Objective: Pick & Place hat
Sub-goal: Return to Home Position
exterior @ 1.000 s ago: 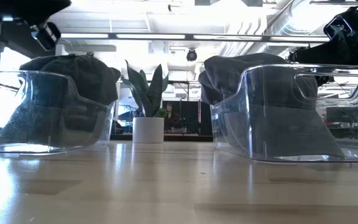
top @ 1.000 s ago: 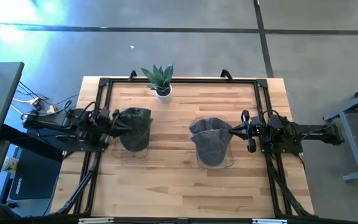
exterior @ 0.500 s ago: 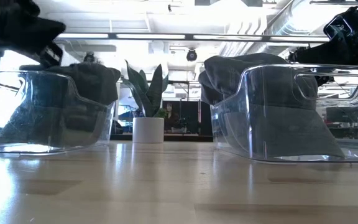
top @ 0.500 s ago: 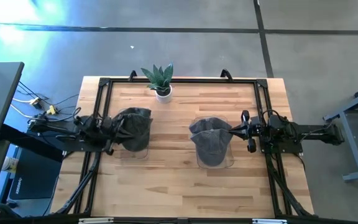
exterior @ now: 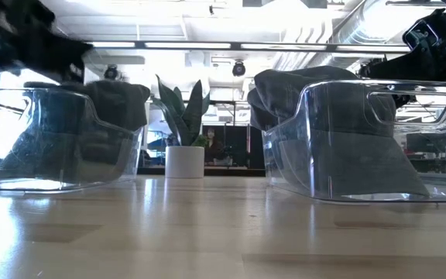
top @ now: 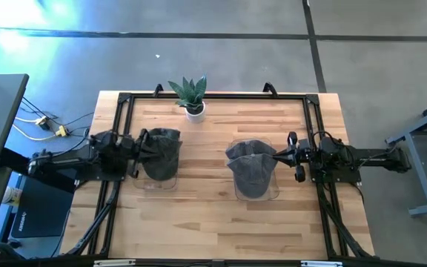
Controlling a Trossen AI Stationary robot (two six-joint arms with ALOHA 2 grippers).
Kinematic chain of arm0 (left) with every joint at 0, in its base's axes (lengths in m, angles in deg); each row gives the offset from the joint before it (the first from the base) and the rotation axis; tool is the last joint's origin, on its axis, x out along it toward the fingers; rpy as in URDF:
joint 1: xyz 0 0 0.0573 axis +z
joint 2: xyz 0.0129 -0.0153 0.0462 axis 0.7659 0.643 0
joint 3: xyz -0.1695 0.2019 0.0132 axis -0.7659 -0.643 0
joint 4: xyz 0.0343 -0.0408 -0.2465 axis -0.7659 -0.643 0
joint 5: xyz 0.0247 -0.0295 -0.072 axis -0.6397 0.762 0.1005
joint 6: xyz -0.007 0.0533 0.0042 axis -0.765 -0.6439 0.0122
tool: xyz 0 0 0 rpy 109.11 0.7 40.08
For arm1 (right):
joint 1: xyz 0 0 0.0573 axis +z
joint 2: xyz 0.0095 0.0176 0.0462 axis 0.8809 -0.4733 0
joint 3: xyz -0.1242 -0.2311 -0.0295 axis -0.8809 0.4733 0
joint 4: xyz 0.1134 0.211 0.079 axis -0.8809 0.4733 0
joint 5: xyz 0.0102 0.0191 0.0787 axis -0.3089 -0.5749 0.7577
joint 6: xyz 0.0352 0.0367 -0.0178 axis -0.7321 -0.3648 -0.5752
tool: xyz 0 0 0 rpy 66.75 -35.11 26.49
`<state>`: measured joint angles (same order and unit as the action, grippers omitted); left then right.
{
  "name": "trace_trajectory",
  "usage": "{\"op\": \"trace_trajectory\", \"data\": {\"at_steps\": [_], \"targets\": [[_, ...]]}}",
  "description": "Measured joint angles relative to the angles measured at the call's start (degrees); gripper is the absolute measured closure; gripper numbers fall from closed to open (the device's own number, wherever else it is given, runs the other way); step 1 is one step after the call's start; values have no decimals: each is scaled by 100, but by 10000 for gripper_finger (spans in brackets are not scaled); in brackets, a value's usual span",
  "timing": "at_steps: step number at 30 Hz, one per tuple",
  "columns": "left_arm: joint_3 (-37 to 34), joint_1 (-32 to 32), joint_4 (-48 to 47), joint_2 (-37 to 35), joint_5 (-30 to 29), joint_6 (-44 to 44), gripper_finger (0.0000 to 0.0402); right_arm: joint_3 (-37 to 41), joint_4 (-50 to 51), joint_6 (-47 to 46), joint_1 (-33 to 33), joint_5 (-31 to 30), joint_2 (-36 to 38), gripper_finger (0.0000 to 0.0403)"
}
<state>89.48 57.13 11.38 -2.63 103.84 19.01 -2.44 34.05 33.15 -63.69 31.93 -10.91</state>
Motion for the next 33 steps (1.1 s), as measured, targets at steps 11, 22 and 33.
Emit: {"op": "trace_trajectory", "data": {"at_steps": [11, 22, 33], "targets": [[-8, -150, 267, 11, -1341, -735, 401, 0, -4, 0, 0, -7, 0, 378], [-11, -639, -557, 14, -1817, -690, 401, 2, -13, 0, 0, -13, 0, 384], [-11, -641, -611, 18, -1654, -690, 402, 2, -15, 0, 0, -13, 0, 385]]}}
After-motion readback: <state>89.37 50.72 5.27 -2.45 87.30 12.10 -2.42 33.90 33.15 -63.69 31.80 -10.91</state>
